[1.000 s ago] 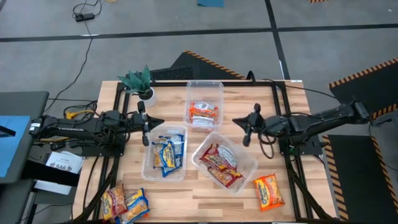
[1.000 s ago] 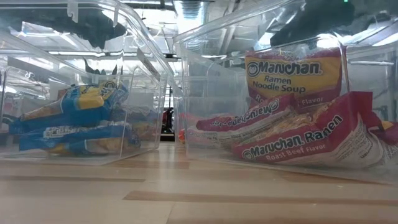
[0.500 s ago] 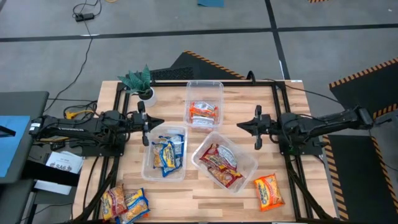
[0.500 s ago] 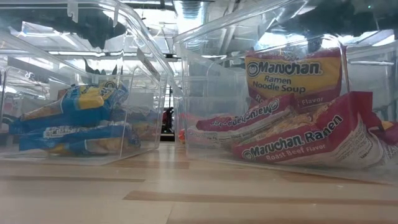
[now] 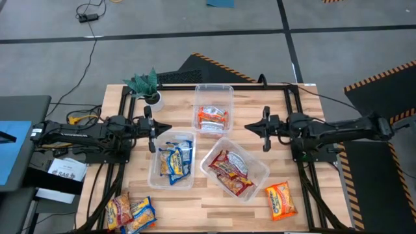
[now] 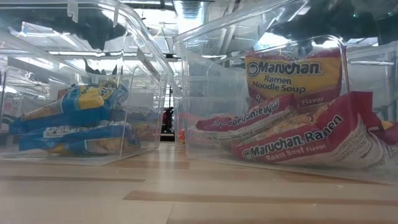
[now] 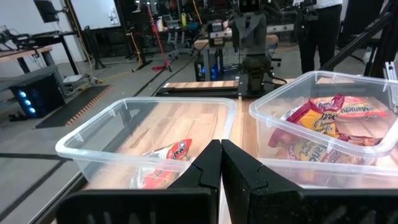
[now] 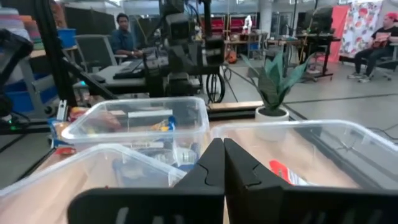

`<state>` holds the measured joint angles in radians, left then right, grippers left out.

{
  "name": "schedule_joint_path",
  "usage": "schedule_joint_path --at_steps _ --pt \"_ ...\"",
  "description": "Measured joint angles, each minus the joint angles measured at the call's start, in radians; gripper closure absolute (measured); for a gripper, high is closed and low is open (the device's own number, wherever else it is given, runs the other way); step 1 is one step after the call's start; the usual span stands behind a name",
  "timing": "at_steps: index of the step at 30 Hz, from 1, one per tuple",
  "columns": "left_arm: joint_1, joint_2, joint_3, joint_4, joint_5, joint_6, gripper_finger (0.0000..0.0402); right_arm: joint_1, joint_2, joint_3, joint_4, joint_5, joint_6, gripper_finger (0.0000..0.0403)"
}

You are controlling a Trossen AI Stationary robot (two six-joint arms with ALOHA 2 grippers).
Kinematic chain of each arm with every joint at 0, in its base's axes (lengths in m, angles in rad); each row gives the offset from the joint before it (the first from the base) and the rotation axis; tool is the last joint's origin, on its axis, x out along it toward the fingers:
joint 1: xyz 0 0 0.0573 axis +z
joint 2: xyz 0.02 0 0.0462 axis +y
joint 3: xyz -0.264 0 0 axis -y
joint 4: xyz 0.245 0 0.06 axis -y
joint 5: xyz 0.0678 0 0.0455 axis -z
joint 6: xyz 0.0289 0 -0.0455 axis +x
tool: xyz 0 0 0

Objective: Sort Maruchan noodles
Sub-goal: Put the red noodle pack into the bottom right transparent bin

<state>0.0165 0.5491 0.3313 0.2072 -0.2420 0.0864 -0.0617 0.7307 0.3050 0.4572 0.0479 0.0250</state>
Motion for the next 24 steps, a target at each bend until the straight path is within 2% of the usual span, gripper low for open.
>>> schedule_joint_path --at_steps 7,24 --pt "0.0 0.0 0.0 -0.007 0.0 -0.005 0.0402 0.027 -0.045 0.0 -0.002 0.0 0.0 0.0392" --pt "0.0 0.0 0.0 -0.007 0.0 -0.015 0.0401 0.047 -0.047 0.0 0.002 0.003 -0.007 0.0391"
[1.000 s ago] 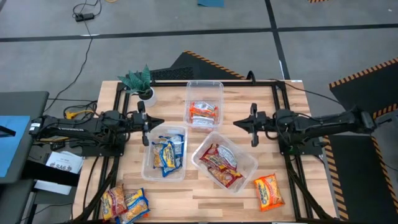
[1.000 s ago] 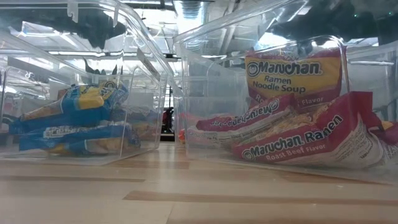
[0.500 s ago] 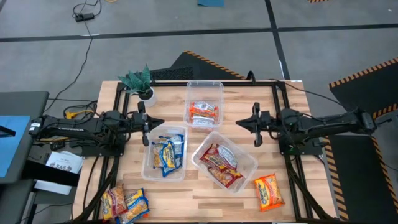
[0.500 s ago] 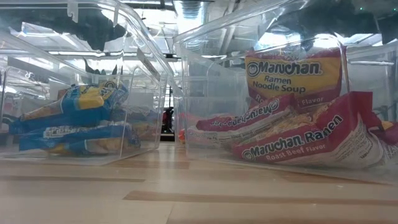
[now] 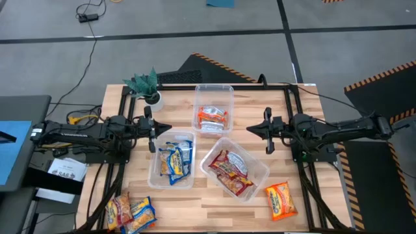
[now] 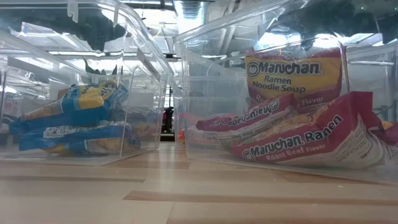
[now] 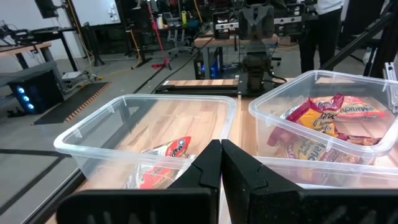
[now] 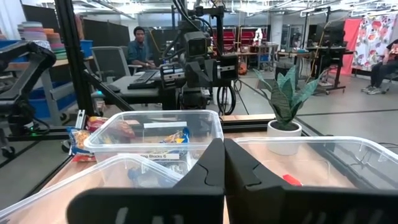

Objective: Sort Maruchan noodles
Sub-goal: Put the red noodle pack into the bottom right transparent bin

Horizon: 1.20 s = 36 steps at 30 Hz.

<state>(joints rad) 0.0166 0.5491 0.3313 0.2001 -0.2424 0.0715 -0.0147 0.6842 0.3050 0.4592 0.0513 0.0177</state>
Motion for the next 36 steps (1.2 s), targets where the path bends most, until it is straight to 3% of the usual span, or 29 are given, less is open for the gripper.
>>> schedule_joint_path --at_steps 27,36 --pt "0.0 -0.001 0.0 0.016 -0.027 -0.021 0.0401 -0.001 0.003 0.0 0.051 0.055 0.008 0.0391" --pt "0.0 -0.094 0.0 -0.039 -0.026 -0.013 0.0401 -0.001 0.003 0.0 0.051 0.055 0.008 0.0391"
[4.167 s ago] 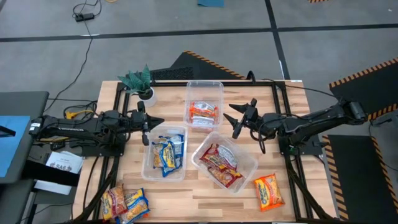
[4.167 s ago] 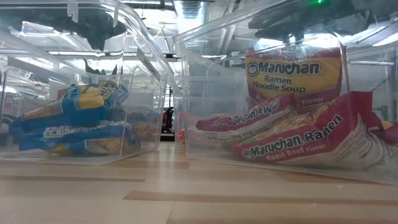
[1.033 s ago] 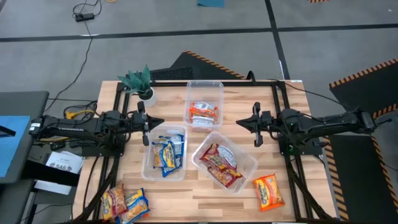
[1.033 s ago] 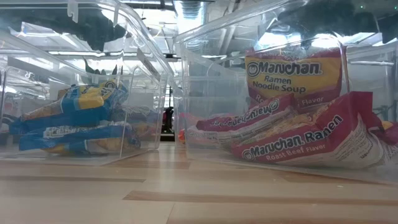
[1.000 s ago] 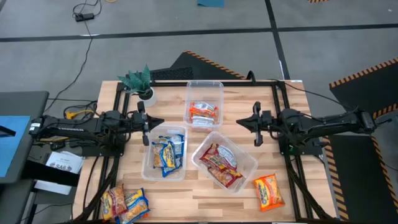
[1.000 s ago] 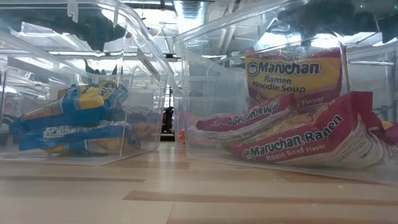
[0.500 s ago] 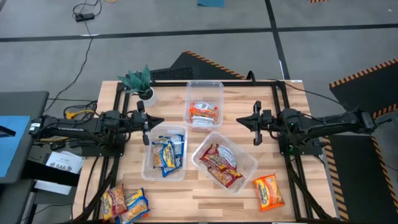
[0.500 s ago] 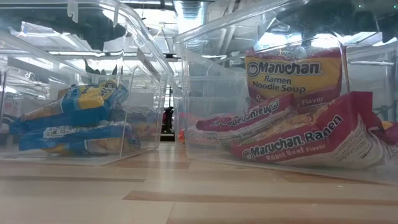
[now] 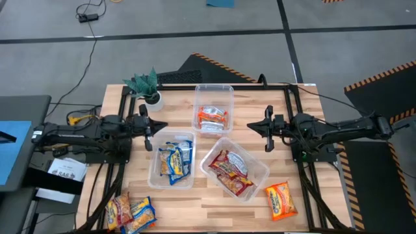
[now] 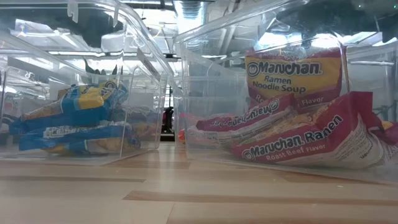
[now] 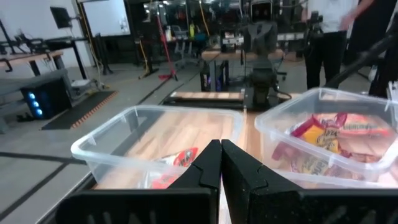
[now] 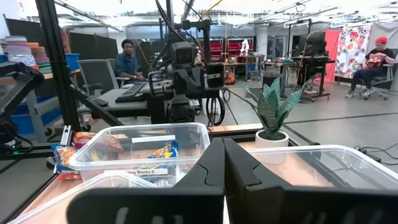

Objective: Sort Maruchan noodles
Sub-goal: Put the red noodle pack into the bottom right transparent bin

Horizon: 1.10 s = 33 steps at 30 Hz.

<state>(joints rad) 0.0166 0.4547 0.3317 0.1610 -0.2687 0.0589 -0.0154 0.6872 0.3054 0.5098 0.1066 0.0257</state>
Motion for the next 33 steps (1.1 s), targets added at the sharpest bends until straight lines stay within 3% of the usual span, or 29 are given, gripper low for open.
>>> schedule_joint_path --at_steps 12,33 --pt "0.0 -0.095 -0.027 -0.04 0.001 0.007 0.0401 0.0 0.0 0.0 0.0 0.0 0.001 0.0391" --pt "0.0 -0.095 -0.035 -0.027 0.001 0.0 0.0401 0.001 0.0 0.0 0.02 0.0 0.003 0.0391"
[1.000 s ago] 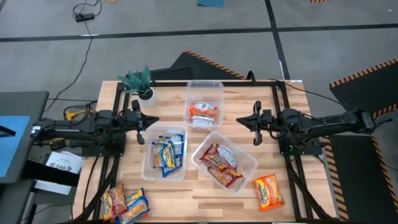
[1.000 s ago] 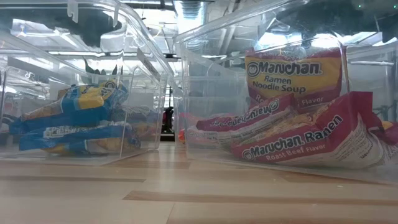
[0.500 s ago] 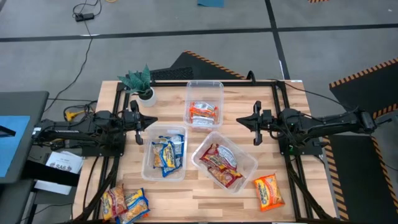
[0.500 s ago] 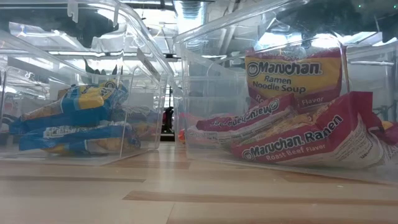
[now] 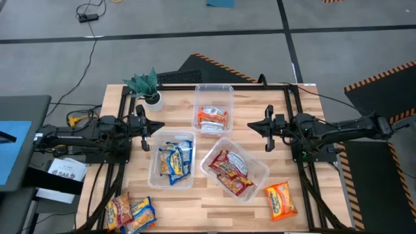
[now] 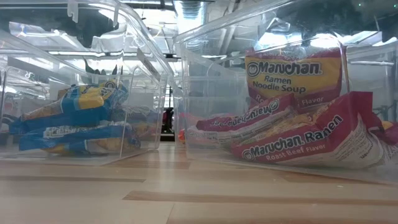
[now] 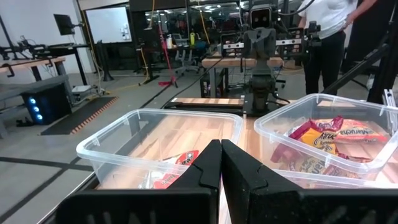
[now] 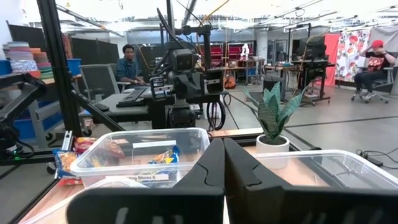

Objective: Sort Maruchan noodles
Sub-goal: Put the red noodle pack into the bottom right transparent bin

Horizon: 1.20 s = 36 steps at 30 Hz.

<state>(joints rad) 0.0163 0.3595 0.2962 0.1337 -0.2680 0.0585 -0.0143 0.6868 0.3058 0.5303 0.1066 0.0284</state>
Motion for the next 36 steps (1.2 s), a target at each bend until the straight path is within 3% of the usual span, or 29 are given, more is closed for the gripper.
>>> schedule_joint_path --at_steps 36 --pt "0.0 0.0 0.0 0.0 0.0 -0.015 0.0402 -0.001 0.0 0.0 0.002 0.0 0.051 0.0389"
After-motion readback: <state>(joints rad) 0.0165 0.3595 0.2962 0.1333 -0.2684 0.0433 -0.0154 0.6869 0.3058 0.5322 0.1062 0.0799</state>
